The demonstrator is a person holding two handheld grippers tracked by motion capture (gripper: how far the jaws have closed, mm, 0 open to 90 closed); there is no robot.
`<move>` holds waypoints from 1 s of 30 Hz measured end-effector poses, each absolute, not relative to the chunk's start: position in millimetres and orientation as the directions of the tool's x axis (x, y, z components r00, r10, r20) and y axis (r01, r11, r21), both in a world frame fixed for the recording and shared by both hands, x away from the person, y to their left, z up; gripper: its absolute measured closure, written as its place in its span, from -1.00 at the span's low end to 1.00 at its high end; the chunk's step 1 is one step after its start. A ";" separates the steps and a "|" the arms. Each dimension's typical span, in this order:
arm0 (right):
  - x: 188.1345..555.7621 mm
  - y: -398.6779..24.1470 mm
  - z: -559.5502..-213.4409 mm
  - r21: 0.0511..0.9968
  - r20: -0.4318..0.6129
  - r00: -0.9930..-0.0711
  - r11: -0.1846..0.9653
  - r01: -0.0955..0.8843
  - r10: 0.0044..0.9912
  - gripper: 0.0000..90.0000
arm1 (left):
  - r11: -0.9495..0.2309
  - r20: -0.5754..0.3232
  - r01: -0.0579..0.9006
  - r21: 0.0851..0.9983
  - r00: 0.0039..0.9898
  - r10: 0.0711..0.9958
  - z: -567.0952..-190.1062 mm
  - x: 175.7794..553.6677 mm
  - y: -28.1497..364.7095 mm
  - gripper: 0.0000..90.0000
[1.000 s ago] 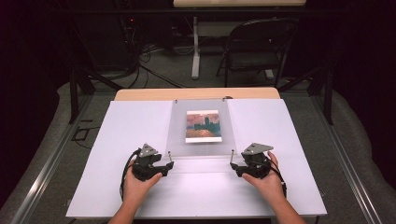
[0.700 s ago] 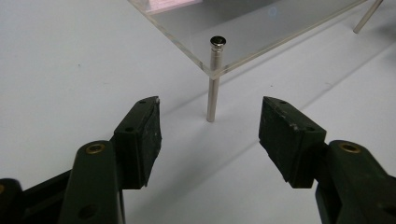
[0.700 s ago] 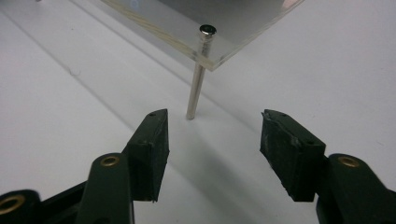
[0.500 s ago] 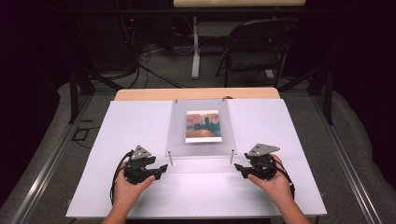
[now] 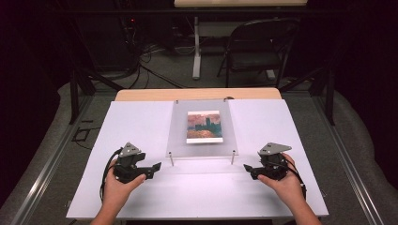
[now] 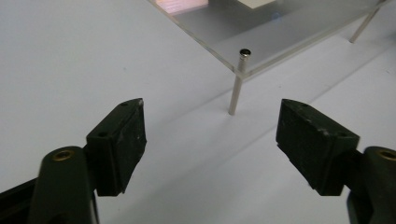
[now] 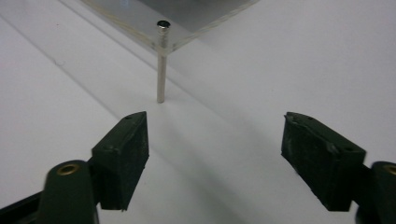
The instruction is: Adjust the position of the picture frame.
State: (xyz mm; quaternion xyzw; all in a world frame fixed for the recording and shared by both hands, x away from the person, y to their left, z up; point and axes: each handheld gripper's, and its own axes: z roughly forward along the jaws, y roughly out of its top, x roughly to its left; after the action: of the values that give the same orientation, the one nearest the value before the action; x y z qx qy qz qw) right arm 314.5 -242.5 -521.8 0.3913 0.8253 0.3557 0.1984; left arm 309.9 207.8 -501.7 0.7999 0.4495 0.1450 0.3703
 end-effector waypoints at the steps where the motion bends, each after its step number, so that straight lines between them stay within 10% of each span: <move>1: 315.7 -243.9 -521.6 0.746 -0.044 -0.612 0.434 0.506 0.789 -0.60 | -0.328 -0.089 0.611 0.721 0.550 0.830 -500.9 310.9 207.2 -0.53; 30: 370.3 -256.5 -506.4 0.706 0.027 -0.561 0.382 0.597 0.828 -0.80 | -0.281 -0.113 0.636 0.719 0.506 0.855 -476.7 370.3 219.0 -0.54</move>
State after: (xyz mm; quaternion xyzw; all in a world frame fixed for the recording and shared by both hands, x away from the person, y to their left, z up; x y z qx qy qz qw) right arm 370.3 -256.5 -506.4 0.4376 0.8140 0.3431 0.1680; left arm 370.3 219.0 -476.7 0.7861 0.4742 0.1495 0.3671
